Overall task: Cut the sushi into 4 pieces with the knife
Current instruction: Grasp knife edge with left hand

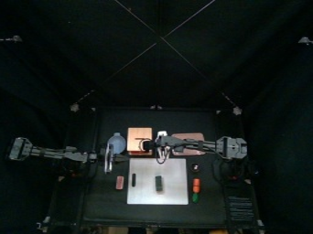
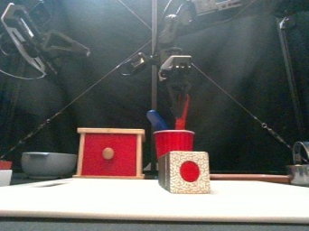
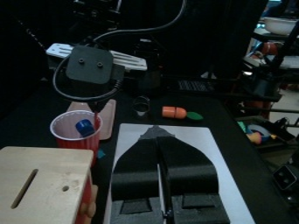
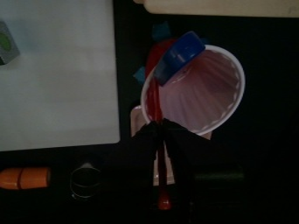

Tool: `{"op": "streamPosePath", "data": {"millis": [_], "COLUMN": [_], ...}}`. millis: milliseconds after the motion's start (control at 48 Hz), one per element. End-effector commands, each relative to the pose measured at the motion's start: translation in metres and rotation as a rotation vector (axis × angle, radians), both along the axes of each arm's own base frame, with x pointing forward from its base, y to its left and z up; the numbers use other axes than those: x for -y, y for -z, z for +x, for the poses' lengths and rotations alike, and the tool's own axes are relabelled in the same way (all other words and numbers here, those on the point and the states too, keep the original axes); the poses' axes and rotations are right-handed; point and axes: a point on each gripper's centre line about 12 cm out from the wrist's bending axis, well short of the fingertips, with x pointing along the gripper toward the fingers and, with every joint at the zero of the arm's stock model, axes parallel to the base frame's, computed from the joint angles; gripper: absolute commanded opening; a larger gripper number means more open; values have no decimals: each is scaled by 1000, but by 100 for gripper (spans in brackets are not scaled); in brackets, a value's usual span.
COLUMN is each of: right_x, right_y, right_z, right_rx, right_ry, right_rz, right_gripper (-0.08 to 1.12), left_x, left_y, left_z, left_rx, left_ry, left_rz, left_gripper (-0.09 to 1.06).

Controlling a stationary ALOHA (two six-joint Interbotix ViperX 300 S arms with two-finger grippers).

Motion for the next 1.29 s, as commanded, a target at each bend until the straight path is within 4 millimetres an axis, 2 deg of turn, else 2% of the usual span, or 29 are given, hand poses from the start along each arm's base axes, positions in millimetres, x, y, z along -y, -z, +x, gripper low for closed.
{"op": "streamPosePath", "data": {"millis": [21, 312, 542, 771, 979, 1167, 1292], "right_x": [3, 6, 14, 7, -1, -13, -26], "right_y": [-19, -33, -71, -118, -163, -184, -187], "right_z": [0, 2, -8, -30, -61, -83, -94], "right_rx": [43, 63, 138, 258, 378, 515, 681], "right_ry": [6, 8, 41, 52, 65, 78, 88], "right_rz": [-2, -8, -1, 20, -1, 5, 35], "right_gripper": [33, 33, 33, 33, 33, 33, 33], "left_x": [-1, -1, -1, -2, -2, -2, -4], "left_y": [-5, -5, -5, -6, -8, -11, -17], "left_z": [2, 2, 2, 2, 3, 2, 2], "left_rx": [15, 15, 17, 18, 23, 40, 66], "left_ry": [-4, -4, -6, -7, -7, -7, -19], "left_rz": [0, 2, 2, 2, 2, 4, 6], "left_gripper": [-1, -1, 0, 1, 1, 1, 2]}}
